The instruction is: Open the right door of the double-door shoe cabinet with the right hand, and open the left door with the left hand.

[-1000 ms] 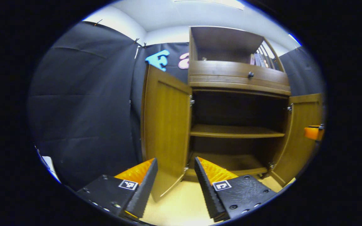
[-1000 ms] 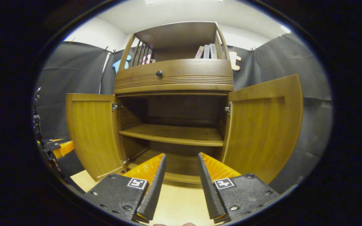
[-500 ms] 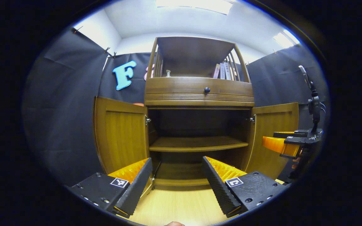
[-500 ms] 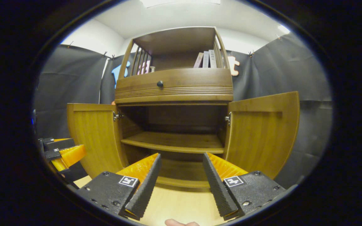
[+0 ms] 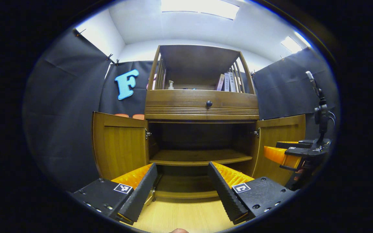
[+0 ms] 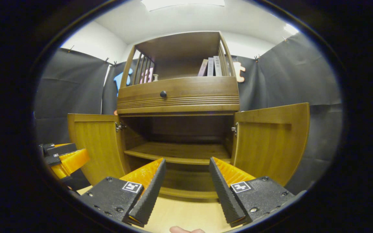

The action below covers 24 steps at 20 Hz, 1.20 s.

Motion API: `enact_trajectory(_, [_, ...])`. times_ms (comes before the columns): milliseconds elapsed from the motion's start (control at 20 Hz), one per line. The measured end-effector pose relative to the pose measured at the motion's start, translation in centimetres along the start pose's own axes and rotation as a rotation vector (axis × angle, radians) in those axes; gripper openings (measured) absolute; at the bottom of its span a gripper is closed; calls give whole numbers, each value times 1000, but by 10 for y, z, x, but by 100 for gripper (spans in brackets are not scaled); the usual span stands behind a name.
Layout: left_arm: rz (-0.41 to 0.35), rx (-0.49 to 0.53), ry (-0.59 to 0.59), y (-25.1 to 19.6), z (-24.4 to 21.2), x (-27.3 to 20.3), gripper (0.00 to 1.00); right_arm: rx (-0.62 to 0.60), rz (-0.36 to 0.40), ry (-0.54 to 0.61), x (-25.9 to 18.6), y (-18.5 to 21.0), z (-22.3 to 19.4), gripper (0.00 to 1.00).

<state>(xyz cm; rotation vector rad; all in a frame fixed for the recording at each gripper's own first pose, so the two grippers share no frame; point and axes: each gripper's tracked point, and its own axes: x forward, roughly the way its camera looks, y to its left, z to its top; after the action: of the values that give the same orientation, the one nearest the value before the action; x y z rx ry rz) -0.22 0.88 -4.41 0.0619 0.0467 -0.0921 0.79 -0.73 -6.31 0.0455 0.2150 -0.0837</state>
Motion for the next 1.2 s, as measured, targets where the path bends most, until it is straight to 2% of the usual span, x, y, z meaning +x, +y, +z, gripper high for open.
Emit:
enact_trajectory(150, [30, -7, 5, 9, -2, -2, 96, 0, 9, -1, 6, 3, 2, 86])
enact_trajectory(200, [37, -12, 7, 12, -3, -2, 100, 1, 8, -3, 8, 4, 4, 86])
enact_trajectory(450, [64, 9, -13, 19, 3, -5, 100, 0, 27, -15, 10, 12, 4, 86])
enact_trajectory(550, [68, 20, -24, 20, 6, -6, 100, -1, 34, -12, 11, 14, 3, 86])
enact_trajectory(650, [69, 27, -30, 20, 8, -5, 96, -2, 38, -12, 11, 16, 4, 86])
enact_trajectory(750, [71, 28, -36, 20, 10, -5, 100, -4, 40, -15, 10, 16, 5, 86])
enact_trajectory(1200, [76, 31, -44, 20, 13, 0, 100, -14, 35, -27, 9, 12, 9, 86])
